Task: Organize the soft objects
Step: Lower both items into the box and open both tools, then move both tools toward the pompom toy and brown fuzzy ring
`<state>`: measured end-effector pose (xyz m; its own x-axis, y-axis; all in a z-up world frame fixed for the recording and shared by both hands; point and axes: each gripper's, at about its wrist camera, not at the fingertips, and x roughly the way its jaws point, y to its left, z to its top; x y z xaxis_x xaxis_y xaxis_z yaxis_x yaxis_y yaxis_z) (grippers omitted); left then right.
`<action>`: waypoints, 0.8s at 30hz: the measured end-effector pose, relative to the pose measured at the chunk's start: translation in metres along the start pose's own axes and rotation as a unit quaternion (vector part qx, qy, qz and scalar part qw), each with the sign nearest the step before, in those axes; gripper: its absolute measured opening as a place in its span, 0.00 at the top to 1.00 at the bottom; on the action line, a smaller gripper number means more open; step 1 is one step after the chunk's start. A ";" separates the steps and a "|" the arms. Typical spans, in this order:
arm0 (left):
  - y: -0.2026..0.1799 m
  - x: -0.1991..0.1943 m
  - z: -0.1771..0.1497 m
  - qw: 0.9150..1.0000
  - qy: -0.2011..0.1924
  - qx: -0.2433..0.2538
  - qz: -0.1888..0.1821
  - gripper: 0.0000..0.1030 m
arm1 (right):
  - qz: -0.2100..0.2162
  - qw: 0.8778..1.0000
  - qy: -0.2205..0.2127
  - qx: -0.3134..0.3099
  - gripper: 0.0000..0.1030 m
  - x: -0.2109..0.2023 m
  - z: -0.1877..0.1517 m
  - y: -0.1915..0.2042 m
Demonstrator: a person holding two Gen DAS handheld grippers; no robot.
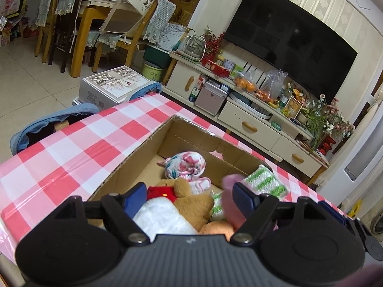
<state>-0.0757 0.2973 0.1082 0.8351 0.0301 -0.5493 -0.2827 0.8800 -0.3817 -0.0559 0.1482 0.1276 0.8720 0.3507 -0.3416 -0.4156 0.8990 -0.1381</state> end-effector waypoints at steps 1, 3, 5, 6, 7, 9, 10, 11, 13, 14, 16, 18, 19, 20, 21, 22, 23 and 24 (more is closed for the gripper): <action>0.000 0.000 0.000 1.000 0.000 -0.001 0.000 0.23 | 0.014 1.000 -0.003 0.012 0.03 0.000 0.002 -0.002; 0.000 0.000 0.000 1.000 0.000 -0.002 -0.002 0.23 | 0.028 0.999 -0.007 0.034 0.02 0.000 0.004 -0.009; -0.001 0.000 0.000 1.000 0.000 0.001 -0.003 0.22 | 0.025 0.998 -0.005 0.053 0.02 -0.001 0.002 -0.013; -0.002 0.000 0.000 1.000 0.000 0.002 -0.003 0.21 | 0.021 0.998 -0.003 0.063 0.02 -0.002 0.000 -0.016; -0.003 0.000 0.000 1.000 0.000 0.003 -0.004 0.21 | 0.017 0.997 -0.002 0.071 0.02 -0.003 -0.002 -0.018; -0.005 0.001 -0.001 1.000 0.001 0.005 -0.005 0.21 | 0.006 0.996 0.002 0.086 0.01 -0.005 -0.005 -0.023; -0.006 0.001 -0.001 1.000 0.002 0.006 -0.006 0.21 | 0.001 0.996 0.004 0.095 0.01 -0.008 -0.006 -0.029; -0.007 0.001 -0.002 1.000 0.003 0.007 -0.007 0.21 | -0.003 0.995 0.006 0.102 0.00 -0.010 -0.009 -0.032; -0.011 0.001 -0.003 1.000 0.004 0.012 -0.010 0.21 | -0.013 0.993 0.012 0.118 0.00 -0.013 -0.015 -0.038; -0.013 0.001 -0.004 1.000 0.005 0.015 -0.012 0.21 | -0.018 0.992 0.015 0.127 0.00 -0.015 -0.019 -0.041; -0.018 0.001 -0.006 1.000 0.006 0.020 -0.016 0.21 | -0.026 0.989 0.022 0.141 0.00 -0.016 -0.026 -0.046; -0.022 0.001 -0.007 0.999 0.006 0.025 -0.021 0.21 | -0.037 0.988 0.029 0.148 0.00 -0.017 -0.034 -0.052; -0.025 0.001 -0.008 0.999 0.006 0.029 -0.022 0.21 | -0.043 0.987 0.032 0.151 0.00 -0.019 -0.037 -0.054; -0.028 0.001 -0.009 0.999 0.006 0.032 -0.024 0.20 | -0.049 0.987 0.035 0.152 0.00 -0.020 -0.041 -0.056; -0.030 0.001 -0.010 0.999 0.006 0.034 -0.025 0.19 | -0.054 0.986 0.036 0.155 0.00 -0.022 -0.045 -0.059; -0.033 0.001 -0.011 0.999 0.007 0.037 -0.028 0.19 | -0.058 0.985 0.038 0.157 0.00 -0.023 -0.048 -0.061; -0.035 0.001 -0.012 0.999 0.008 0.039 -0.030 0.19 | -0.062 0.984 0.040 0.160 0.00 -0.025 -0.051 -0.064; -0.038 0.002 -0.013 0.999 0.009 0.042 -0.033 0.19 | -0.066 0.984 0.041 0.163 0.00 -0.028 -0.055 -0.068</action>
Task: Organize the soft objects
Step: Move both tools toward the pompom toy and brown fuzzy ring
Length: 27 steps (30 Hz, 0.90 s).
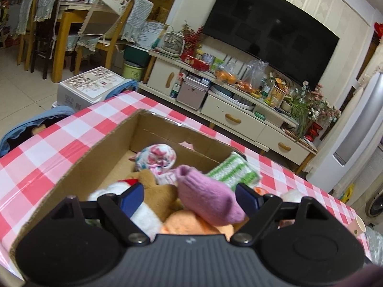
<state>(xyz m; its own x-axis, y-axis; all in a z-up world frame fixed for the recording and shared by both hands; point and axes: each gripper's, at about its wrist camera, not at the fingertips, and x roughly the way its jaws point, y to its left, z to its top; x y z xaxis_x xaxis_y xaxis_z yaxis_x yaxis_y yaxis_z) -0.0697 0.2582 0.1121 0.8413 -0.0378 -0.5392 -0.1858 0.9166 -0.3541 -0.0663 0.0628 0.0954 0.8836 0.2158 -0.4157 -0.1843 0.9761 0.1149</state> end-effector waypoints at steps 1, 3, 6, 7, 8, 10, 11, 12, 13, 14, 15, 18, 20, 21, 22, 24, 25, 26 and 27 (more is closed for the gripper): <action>-0.003 0.000 -0.001 1.000 0.001 0.003 -0.002 0.19 | -0.003 1.000 0.001 0.004 0.00 -0.002 -0.002 -0.006; -0.009 0.001 -0.002 1.000 0.003 0.010 -0.006 0.18 | -0.008 1.000 0.002 0.012 0.00 0.000 -0.003 -0.013; -0.018 0.003 -0.005 1.000 0.004 0.022 -0.008 0.18 | -0.015 1.000 0.006 0.024 0.00 0.001 -0.007 -0.023; -0.020 0.004 -0.006 1.000 0.004 0.026 -0.009 0.18 | -0.017 0.999 0.008 0.026 0.00 0.002 -0.008 -0.026; -0.023 0.004 -0.007 1.000 0.005 0.029 -0.009 0.18 | -0.021 0.999 0.010 0.026 0.00 0.004 -0.011 -0.028; -0.027 0.006 -0.008 0.999 0.006 0.032 -0.010 0.18 | -0.031 0.999 0.018 0.025 0.00 0.009 -0.015 -0.034; -0.028 0.006 -0.008 0.999 0.006 0.034 -0.011 0.18 | -0.034 0.999 0.022 0.025 0.00 0.012 -0.017 -0.037; -0.030 0.007 -0.009 0.999 0.007 0.036 -0.012 0.18 | -0.036 0.999 0.026 0.024 0.00 0.017 -0.020 -0.040; -0.032 0.008 -0.009 0.999 0.008 0.038 -0.013 0.18 | -0.039 0.999 0.030 0.022 0.00 0.020 -0.022 -0.043; -0.033 0.008 -0.009 0.999 0.009 0.041 -0.014 0.18 | -0.041 0.998 0.033 0.018 0.00 0.025 -0.024 -0.045; -0.035 0.009 -0.010 0.999 0.010 0.043 -0.015 0.18 | -0.040 0.998 0.036 0.014 0.00 0.030 -0.025 -0.049; -0.041 0.010 -0.012 0.998 0.013 0.052 -0.017 0.18 | -0.016 0.999 0.041 0.032 0.00 0.040 -0.027 -0.062; -0.045 0.013 -0.014 0.998 0.016 0.057 -0.016 0.18 | 0.003 0.998 0.040 0.057 0.00 0.046 -0.025 -0.072; -0.047 0.013 -0.014 0.998 0.017 0.059 -0.015 0.18 | 0.014 0.997 0.040 0.070 0.00 0.049 -0.024 -0.077; -0.049 0.013 -0.015 0.998 0.017 0.061 -0.015 0.17 | 0.025 0.995 0.039 0.083 0.00 0.051 -0.022 -0.082; -0.052 0.014 -0.015 0.998 0.017 0.065 -0.014 0.14 | 0.037 0.993 0.035 0.109 0.00 0.056 -0.018 -0.090; -0.053 0.014 -0.016 0.997 0.016 0.067 -0.014 0.13 | 0.041 0.991 0.032 0.120 0.00 0.058 -0.016 -0.093; -0.055 0.014 -0.017 0.997 0.016 0.070 -0.013 0.13 | 0.047 0.990 0.029 0.129 0.00 0.061 -0.013 -0.095; -0.056 0.015 -0.018 0.997 0.017 0.073 -0.013 0.13 | 0.054 0.989 0.026 0.137 0.00 0.063 -0.009 -0.097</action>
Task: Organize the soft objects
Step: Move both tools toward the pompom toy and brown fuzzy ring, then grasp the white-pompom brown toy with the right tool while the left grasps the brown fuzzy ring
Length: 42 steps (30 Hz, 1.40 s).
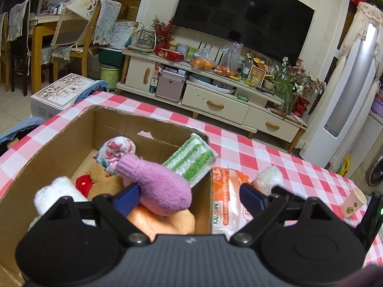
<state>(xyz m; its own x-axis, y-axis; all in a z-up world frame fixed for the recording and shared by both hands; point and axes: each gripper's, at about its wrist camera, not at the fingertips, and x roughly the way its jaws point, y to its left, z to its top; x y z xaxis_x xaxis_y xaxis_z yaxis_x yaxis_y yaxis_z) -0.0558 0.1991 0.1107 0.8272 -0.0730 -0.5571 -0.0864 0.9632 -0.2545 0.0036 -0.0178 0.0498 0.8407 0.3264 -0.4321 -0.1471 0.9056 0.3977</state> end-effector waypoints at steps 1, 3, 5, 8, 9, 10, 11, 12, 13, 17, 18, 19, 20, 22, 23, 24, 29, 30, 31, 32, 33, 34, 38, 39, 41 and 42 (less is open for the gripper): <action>-0.002 0.000 0.000 1.000 0.000 0.002 0.001 0.13 | 0.007 1.000 -0.003 0.005 0.00 0.002 0.003 0.000; -0.006 0.000 0.000 1.000 -0.004 0.006 0.001 0.13 | 0.019 1.000 -0.008 0.007 0.00 0.007 0.009 0.003; -0.010 0.000 0.000 1.000 -0.008 0.011 0.000 0.13 | 0.018 1.000 -0.014 -0.005 0.00 0.013 0.013 0.009; -0.015 -0.001 -0.001 1.000 -0.017 0.018 0.001 0.13 | 0.014 0.999 -0.019 -0.026 0.00 0.024 0.017 0.015; -0.016 -0.002 -0.001 1.000 -0.020 0.020 0.000 0.13 | 0.014 0.999 -0.015 -0.032 0.03 0.028 0.017 0.017; -0.017 -0.002 -0.002 1.000 -0.022 0.023 -0.001 0.13 | 0.012 0.999 -0.009 -0.039 0.06 0.033 0.017 0.018; -0.018 -0.002 -0.002 0.999 -0.024 0.025 -0.002 0.12 | 0.009 0.999 -0.003 -0.045 0.17 0.037 0.017 0.019; -0.019 -0.002 -0.002 0.999 -0.024 0.027 -0.003 0.12 | 0.004 0.999 0.003 -0.052 0.34 0.041 0.016 0.019; -0.020 -0.002 -0.002 0.999 -0.024 0.029 -0.004 0.12 | -0.002 0.998 0.006 -0.057 0.42 0.043 0.015 0.018; -0.026 0.000 -0.003 0.999 -0.023 0.035 -0.003 0.11 | -0.005 0.998 0.006 -0.057 0.52 0.037 0.011 0.011; -0.028 0.000 -0.003 0.999 -0.023 0.036 -0.003 0.10 | -0.007 0.998 0.008 -0.060 0.53 0.034 0.011 0.009; -0.029 0.000 -0.003 0.999 -0.024 0.037 -0.003 0.10 | -0.009 0.998 0.009 -0.063 0.53 0.031 0.010 0.008; -0.031 -0.001 -0.004 0.999 -0.024 0.038 -0.005 0.10 | -0.011 0.998 0.010 -0.066 0.54 0.027 0.009 0.006; -0.036 0.000 -0.005 0.999 -0.023 0.043 -0.009 0.10 | -0.019 0.997 0.012 -0.072 0.54 0.016 0.006 0.003; -0.038 0.000 -0.006 0.999 -0.023 0.046 -0.011 0.10 | -0.023 0.997 0.013 -0.073 0.54 0.011 0.005 0.000; -0.041 0.001 -0.007 0.998 -0.023 0.048 -0.014 0.10 | -0.026 0.997 0.014 -0.073 0.54 0.005 0.003 -0.003; -0.055 0.002 -0.012 0.998 -0.021 0.060 -0.030 0.09 | -0.040 0.997 0.019 -0.063 0.54 -0.024 -0.002 -0.025; -0.058 0.003 -0.012 0.997 -0.020 0.063 -0.034 0.09 | -0.039 0.997 0.020 -0.058 0.54 -0.030 -0.003 -0.030; -0.061 0.004 -0.013 0.997 -0.020 0.067 -0.038 0.09 | -0.039 0.998 0.021 -0.051 0.55 -0.037 -0.004 -0.035; -0.065 0.004 -0.015 0.996 -0.019 0.071 -0.042 0.09 | -0.040 0.998 0.022 -0.044 0.55 -0.042 -0.004 -0.041; -0.069 0.004 -0.016 0.996 -0.019 0.075 -0.045 0.09 | -0.040 0.998 0.023 -0.034 0.55 -0.048 -0.005 -0.047; -0.073 0.004 -0.018 0.995 -0.019 0.080 -0.049 0.09 | -0.038 0.999 0.022 -0.022 0.55 -0.055 -0.004 -0.053; -0.092 0.005 -0.028 0.992 -0.016 0.100 -0.069 0.09 | -0.016 0.999 0.004 0.047 0.56 -0.082 0.001 -0.081; -0.096 0.006 -0.030 0.992 -0.014 0.104 -0.076 0.09 | -0.015 0.998 -0.004 0.061 0.56 -0.089 0.003 -0.087; -0.107 0.007 -0.035 0.989 -0.009 0.114 -0.089 0.09 | -0.013 0.996 -0.021 0.085 0.56 -0.104 0.007 -0.098; -0.112 0.008 -0.038 0.988 -0.006 0.119 -0.097 0.09 | -0.012 0.995 -0.030 0.096 0.56 -0.111 0.009 -0.103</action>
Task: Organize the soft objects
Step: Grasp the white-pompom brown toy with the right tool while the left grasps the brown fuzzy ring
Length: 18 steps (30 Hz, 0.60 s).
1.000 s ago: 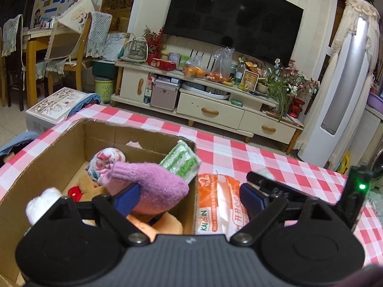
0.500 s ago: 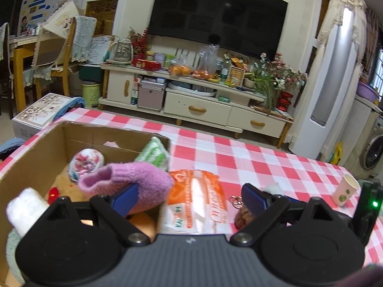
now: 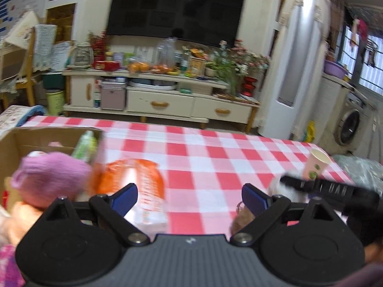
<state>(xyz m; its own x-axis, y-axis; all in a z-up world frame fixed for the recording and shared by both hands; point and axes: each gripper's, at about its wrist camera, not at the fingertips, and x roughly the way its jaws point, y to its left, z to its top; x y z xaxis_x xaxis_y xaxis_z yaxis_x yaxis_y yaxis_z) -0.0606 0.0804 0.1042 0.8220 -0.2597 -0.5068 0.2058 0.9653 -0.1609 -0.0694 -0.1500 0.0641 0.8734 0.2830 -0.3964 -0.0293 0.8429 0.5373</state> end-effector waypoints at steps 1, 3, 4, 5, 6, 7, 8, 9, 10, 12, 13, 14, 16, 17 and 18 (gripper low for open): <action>-0.006 0.002 -0.002 1.000 0.003 0.006 -0.008 0.09 | 0.001 1.000 -0.009 0.008 0.56 -0.007 0.004 -0.004; -0.016 0.008 -0.006 1.000 0.014 0.012 -0.024 0.09 | -0.003 1.000 -0.026 0.012 0.56 -0.018 0.010 -0.011; -0.021 0.012 -0.008 0.999 0.021 0.014 -0.034 0.09 | -0.007 0.999 -0.033 0.014 0.56 -0.023 0.013 -0.015; -0.026 0.015 -0.011 0.999 0.028 0.018 -0.043 0.09 | -0.010 0.999 -0.040 0.019 0.56 -0.027 0.015 -0.019; -0.031 0.019 -0.013 0.998 0.034 0.023 -0.049 0.09 | -0.013 0.999 -0.044 0.023 0.56 -0.029 0.017 -0.023; -0.037 0.023 -0.015 0.997 0.040 0.029 -0.054 0.09 | -0.018 0.998 -0.048 0.027 0.56 -0.032 0.019 -0.028; -0.044 0.028 -0.019 0.997 0.046 0.035 -0.059 0.09 | -0.024 0.998 -0.050 0.027 0.56 -0.034 0.020 -0.033; -0.049 0.032 -0.021 0.996 0.052 0.040 -0.063 0.09 | -0.031 0.998 -0.048 0.024 0.56 -0.035 0.021 -0.038; -0.053 0.037 -0.024 0.995 0.057 0.045 -0.065 0.09 | -0.040 0.998 -0.045 0.021 0.56 -0.035 0.020 -0.044; -0.062 0.047 -0.029 0.994 0.068 0.050 -0.068 0.09 | -0.052 0.998 -0.033 0.026 0.56 -0.032 0.016 -0.053; -0.066 0.052 -0.030 0.994 0.074 0.051 -0.069 0.09 | -0.057 0.998 -0.024 0.031 0.56 -0.029 0.014 -0.060; -0.069 0.056 -0.032 0.993 0.078 0.052 -0.069 0.09 | -0.063 0.997 -0.018 0.030 0.56 -0.027 0.013 -0.064; -0.075 0.066 -0.034 0.992 0.086 0.055 -0.068 0.09 | -0.088 0.996 -0.009 0.008 0.56 -0.022 0.009 -0.072; -0.078 0.071 -0.036 0.992 0.090 0.058 -0.065 0.09 | -0.101 0.995 -0.006 -0.006 0.56 -0.020 0.007 -0.073; -0.081 0.075 -0.037 0.992 0.092 0.060 -0.062 0.09 | -0.112 0.994 -0.004 -0.018 0.55 -0.018 0.006 -0.074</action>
<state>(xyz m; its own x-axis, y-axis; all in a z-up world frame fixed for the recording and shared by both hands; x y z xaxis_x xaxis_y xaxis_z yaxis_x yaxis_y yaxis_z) -0.0351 -0.0182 0.0478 0.6776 -0.3671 -0.6373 0.3701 0.9190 -0.1359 -0.0798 -0.2202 0.0360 0.8638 0.0826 -0.4970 0.1498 0.8998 0.4098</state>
